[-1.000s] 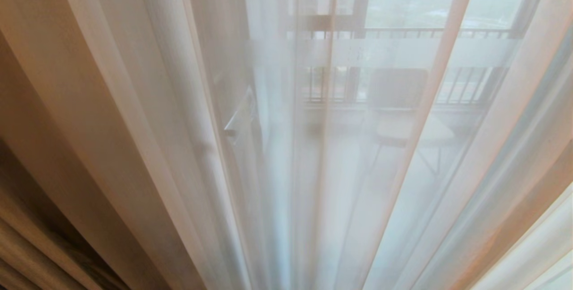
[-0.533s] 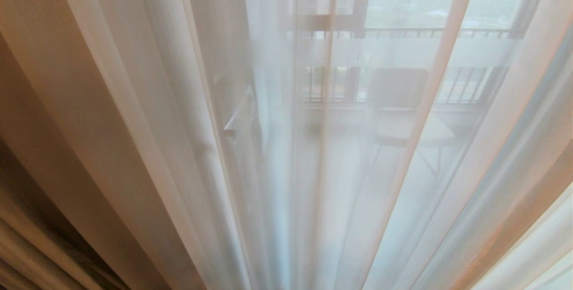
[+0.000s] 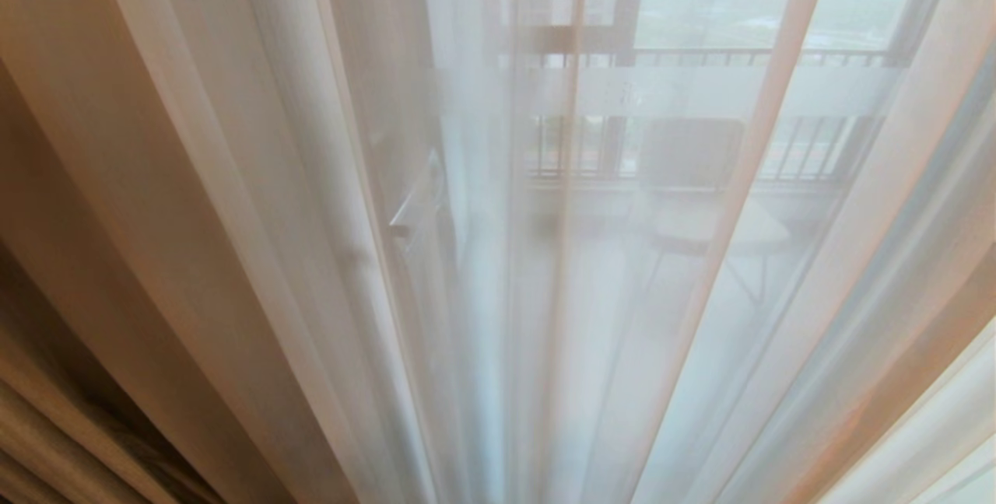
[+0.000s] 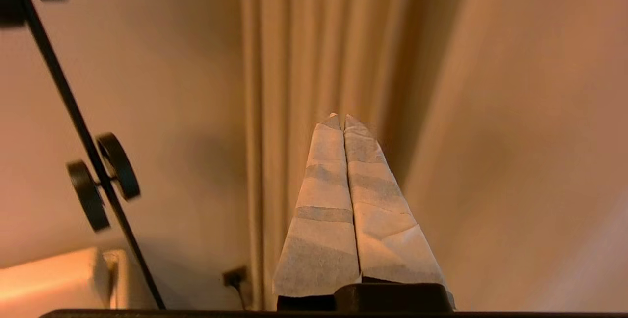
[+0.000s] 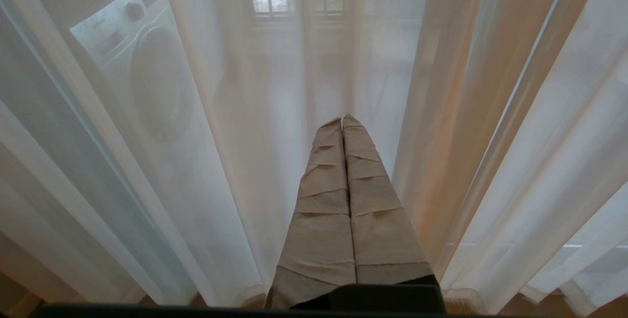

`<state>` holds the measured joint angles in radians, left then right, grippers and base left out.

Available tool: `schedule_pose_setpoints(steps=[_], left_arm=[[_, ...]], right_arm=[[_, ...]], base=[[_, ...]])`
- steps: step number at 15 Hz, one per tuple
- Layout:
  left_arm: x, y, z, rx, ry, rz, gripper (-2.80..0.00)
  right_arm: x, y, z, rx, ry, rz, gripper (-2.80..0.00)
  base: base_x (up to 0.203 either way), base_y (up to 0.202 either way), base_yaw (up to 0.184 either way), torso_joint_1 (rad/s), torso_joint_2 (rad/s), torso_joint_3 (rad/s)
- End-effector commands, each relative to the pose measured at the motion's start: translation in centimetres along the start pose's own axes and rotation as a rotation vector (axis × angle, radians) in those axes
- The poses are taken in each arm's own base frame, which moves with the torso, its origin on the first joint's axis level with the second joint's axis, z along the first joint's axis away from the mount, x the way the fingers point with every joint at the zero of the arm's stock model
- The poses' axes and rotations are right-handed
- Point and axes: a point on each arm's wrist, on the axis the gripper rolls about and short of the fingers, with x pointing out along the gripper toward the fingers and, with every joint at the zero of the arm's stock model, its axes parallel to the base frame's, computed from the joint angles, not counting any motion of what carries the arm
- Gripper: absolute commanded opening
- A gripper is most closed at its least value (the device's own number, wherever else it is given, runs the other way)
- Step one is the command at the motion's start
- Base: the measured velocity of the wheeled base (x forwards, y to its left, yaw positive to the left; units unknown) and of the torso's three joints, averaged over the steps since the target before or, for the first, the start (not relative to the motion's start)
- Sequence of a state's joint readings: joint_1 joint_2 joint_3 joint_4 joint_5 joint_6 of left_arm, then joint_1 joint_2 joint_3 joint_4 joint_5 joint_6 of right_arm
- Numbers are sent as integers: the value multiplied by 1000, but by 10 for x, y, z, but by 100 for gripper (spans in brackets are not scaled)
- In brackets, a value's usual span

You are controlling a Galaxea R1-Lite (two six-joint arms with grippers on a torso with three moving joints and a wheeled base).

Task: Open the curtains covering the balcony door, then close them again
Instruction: Close the outer curtains on both sides

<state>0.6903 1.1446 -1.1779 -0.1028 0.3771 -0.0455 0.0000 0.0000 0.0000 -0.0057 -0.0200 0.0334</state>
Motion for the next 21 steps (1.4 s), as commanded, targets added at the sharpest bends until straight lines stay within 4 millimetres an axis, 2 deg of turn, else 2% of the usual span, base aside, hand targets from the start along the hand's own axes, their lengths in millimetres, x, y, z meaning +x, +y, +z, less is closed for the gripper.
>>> schedule_pose_setpoints(steps=[1, 3, 8, 16, 21], left_arm=[[55, 4, -17, 32, 48, 83, 0], [84, 12, -26, 38, 48, 100, 0], [132, 15, -56, 43, 52, 114, 0], [202, -4, -120, 30, 20, 25, 0], [242, -20, -147, -3, -40, -21, 0]], right_arm=[[0, 0, 0, 0, 0, 0, -280], [0, 0, 0, 0, 0, 0, -280], [0, 0, 0, 0, 0, 0, -280], [0, 0, 0, 0, 0, 0, -280], [0, 0, 0, 0, 0, 0, -280]], base=[[0, 0, 0, 0, 0, 0], [0, 0, 0, 0, 0, 0], [0, 0, 0, 0, 0, 0], [0, 0, 0, 0, 0, 0], [0, 0, 0, 0, 0, 0]])
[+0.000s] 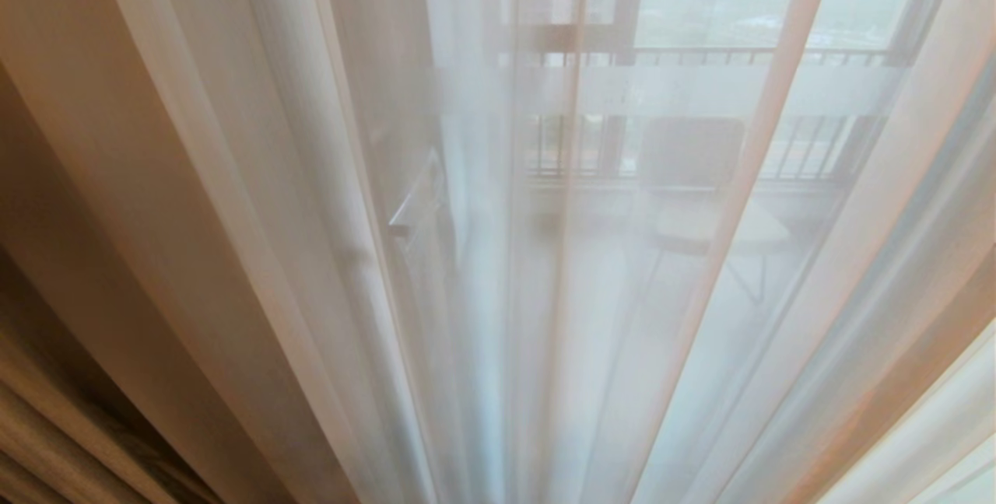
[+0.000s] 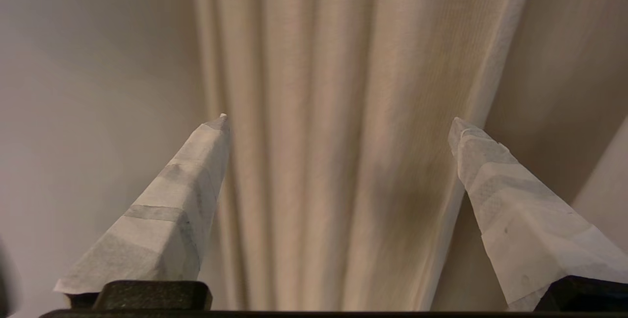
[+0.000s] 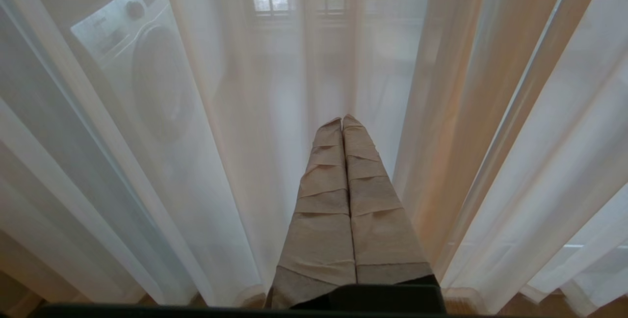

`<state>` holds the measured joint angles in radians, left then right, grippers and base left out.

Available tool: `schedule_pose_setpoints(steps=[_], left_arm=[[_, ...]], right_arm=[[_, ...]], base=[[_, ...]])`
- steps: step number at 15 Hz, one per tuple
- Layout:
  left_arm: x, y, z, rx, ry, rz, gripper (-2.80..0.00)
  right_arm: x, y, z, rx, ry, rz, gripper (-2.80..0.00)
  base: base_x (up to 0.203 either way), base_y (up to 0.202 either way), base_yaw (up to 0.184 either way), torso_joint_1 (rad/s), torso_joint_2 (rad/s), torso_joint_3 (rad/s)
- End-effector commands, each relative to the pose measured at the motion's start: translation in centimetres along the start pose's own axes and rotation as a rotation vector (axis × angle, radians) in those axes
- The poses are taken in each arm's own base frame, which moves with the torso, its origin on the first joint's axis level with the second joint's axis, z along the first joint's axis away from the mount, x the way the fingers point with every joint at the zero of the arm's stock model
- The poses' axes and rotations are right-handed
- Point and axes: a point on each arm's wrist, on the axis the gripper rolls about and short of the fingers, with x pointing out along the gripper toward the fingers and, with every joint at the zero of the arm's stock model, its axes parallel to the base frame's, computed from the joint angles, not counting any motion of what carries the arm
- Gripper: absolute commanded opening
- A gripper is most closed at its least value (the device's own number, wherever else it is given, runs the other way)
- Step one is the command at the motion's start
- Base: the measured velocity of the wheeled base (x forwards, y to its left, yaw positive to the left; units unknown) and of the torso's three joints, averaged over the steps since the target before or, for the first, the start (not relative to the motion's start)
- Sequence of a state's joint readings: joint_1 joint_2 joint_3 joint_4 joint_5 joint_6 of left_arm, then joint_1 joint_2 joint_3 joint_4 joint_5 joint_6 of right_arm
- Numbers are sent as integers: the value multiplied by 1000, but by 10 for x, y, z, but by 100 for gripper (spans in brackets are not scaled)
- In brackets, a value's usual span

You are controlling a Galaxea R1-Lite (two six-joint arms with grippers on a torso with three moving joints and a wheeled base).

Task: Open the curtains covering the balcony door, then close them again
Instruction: Close the outer curtains on both sides

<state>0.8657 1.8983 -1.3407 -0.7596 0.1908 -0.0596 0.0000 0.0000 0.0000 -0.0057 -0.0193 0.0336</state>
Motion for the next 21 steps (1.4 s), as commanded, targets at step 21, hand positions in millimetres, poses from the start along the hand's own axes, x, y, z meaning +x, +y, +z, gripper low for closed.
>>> schedule_pose_setpoints(steps=[21], left_arm=[[49, -63, -55, -116, -28, -180, 0]], right_arm=[[0, 0, 0, 0, 0, -1, -280]], base=[[0, 0, 0, 0, 0, 0]])
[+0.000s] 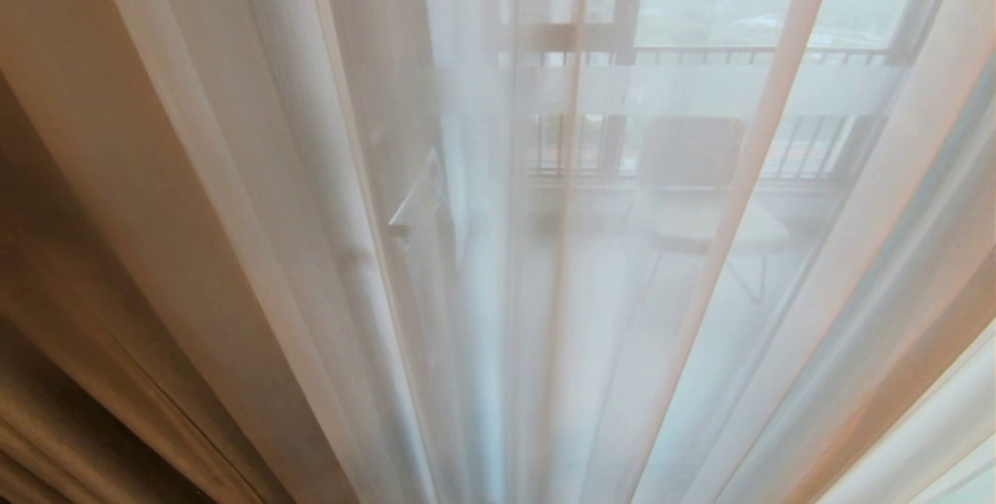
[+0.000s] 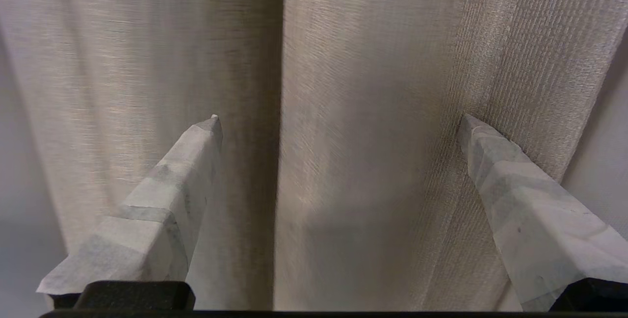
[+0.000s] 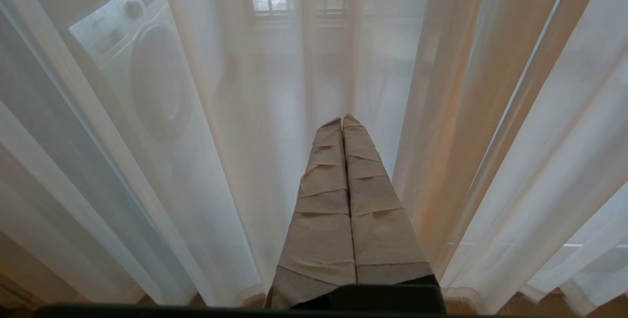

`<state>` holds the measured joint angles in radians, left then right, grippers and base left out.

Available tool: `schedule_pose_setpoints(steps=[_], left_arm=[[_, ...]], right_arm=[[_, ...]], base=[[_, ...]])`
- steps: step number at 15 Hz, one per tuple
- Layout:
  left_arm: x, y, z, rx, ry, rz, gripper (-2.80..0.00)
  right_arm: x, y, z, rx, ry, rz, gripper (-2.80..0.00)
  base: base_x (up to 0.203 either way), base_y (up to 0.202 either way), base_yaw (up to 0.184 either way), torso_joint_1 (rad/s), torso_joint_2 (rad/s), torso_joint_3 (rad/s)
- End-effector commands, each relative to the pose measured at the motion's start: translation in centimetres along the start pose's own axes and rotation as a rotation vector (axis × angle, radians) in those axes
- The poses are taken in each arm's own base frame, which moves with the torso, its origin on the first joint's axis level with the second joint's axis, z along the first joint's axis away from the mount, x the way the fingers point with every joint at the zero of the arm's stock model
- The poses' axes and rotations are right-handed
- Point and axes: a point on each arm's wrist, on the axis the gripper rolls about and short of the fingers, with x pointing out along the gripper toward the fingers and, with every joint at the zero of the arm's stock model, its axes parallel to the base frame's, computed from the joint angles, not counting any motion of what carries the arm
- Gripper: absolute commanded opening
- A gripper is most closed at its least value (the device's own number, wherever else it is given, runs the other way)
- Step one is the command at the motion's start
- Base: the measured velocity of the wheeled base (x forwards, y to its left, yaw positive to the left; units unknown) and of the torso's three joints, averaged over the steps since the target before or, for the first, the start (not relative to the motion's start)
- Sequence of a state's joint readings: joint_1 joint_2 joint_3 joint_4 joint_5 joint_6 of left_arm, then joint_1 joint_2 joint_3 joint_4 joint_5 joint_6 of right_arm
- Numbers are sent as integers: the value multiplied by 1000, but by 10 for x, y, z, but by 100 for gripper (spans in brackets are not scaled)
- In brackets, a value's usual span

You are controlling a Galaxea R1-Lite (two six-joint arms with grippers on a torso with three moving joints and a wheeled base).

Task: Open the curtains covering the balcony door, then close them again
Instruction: Close the outer curtains on both sides

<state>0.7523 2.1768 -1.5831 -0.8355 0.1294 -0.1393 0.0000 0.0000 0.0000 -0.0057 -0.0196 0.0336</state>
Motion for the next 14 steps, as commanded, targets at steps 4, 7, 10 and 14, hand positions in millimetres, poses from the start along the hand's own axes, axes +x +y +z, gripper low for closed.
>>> schedule_pose_setpoints(steps=[4, 7, 10, 14], left_arm=[[3, -1, -3, -20, -2, -33, 0], [5, 1, -4, -29, 0, -62, 0], [6, 1, -7, -28, 7, -62, -280], [6, 4, -7, -28, 6, -56, -280]], right_arm=[[0, 0, 0, 0, -1, 0, -280], [0, 0, 0, 0, 0, 0, -280], [0, 0, 0, 0, 0, 0, -280], [0, 0, 0, 0, -2, 0, -280]], base=[[0, 0, 0, 0, 0, 0], [0, 0, 0, 0, 0, 0], [0, 0, 0, 0, 0, 0], [0, 0, 0, 0, 0, 0]])
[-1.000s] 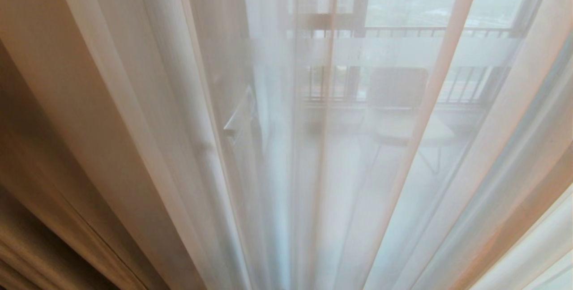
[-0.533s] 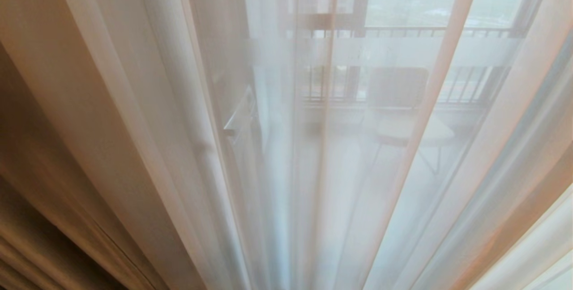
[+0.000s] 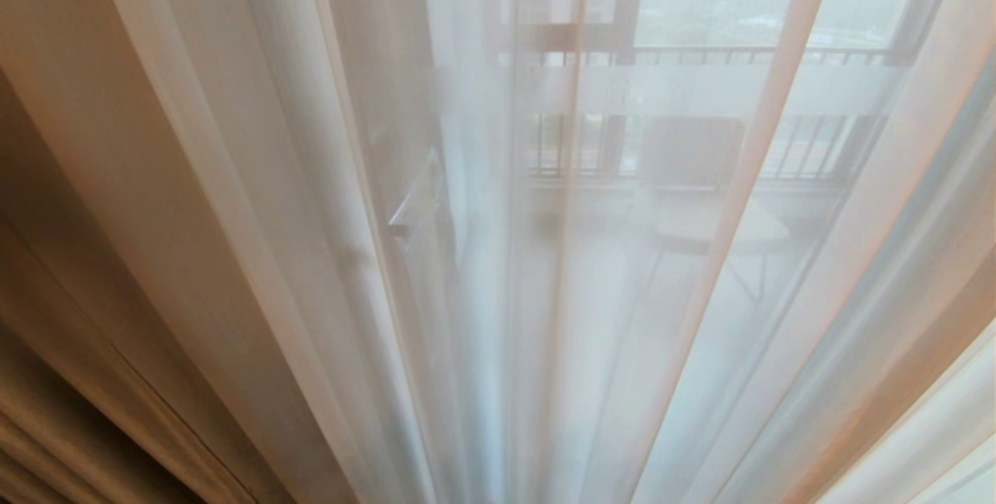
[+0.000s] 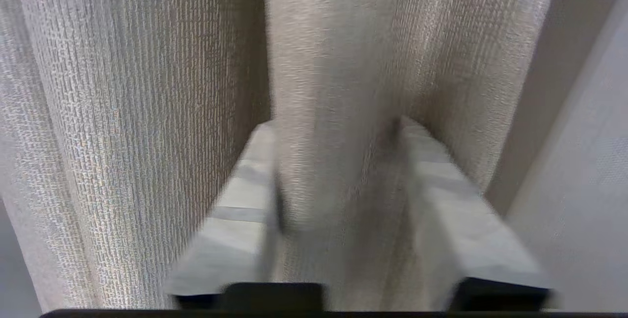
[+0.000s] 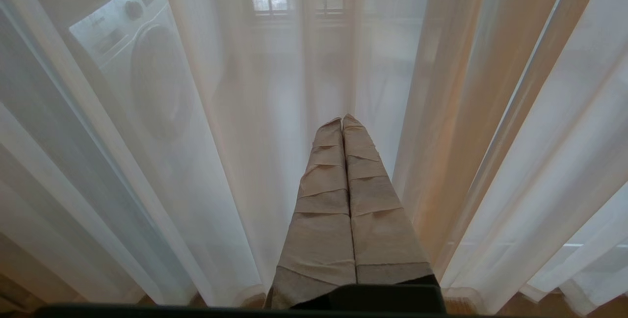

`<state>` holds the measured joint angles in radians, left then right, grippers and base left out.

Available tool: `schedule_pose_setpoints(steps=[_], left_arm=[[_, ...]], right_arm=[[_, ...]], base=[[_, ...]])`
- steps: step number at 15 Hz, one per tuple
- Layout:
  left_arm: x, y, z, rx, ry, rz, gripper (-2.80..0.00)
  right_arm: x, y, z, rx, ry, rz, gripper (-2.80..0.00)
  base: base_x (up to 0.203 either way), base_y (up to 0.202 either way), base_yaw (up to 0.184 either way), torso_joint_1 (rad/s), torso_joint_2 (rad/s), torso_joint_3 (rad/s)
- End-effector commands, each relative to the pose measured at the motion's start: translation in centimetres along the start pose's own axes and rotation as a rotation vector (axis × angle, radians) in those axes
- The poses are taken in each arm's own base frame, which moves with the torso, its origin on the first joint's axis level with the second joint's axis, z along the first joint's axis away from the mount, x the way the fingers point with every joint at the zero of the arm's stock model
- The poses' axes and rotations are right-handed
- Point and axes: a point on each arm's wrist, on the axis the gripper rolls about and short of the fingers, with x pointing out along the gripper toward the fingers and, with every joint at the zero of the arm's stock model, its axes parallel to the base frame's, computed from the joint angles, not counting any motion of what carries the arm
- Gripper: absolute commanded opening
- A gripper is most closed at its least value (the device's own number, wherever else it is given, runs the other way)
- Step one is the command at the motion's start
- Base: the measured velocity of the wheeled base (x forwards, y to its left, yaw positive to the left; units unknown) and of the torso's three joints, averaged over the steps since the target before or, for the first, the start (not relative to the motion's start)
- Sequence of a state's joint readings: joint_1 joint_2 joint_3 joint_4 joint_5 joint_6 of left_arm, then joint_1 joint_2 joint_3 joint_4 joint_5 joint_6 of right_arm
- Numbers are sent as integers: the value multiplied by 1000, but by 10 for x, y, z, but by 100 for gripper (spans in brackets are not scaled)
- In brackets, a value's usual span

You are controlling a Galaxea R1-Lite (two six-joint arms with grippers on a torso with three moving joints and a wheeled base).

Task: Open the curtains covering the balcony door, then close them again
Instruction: Close the outer curtains on both sides

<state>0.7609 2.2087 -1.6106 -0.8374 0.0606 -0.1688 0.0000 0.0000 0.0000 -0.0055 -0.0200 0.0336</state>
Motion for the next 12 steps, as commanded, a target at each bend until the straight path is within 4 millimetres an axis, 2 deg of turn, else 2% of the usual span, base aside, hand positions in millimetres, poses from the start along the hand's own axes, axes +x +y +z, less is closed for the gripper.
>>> schedule_pose_setpoints(steps=[1, 6, 8, 12], left_arm=[[0, 5, 2, 1, -8, 10, -280], [-2, 8, 9, -15, -25, 16, -280], [-3, 7, 16, -22, -93, 3, -280], [-23, 5, 30, -37, -92, -4, -280]], right_arm=[[0, 0, 0, 0, -1, 0, -280], [0, 0, 0, 0, -2, 0, -280], [0, 0, 0, 0, -1, 0, -280], [0, 0, 0, 0, -1, 0, -280]], base=[[0, 0, 0, 0, 0, 0], [0, 0, 0, 0, 0, 0], [0, 0, 0, 0, 0, 0], [0, 0, 0, 0, 0, 0]])
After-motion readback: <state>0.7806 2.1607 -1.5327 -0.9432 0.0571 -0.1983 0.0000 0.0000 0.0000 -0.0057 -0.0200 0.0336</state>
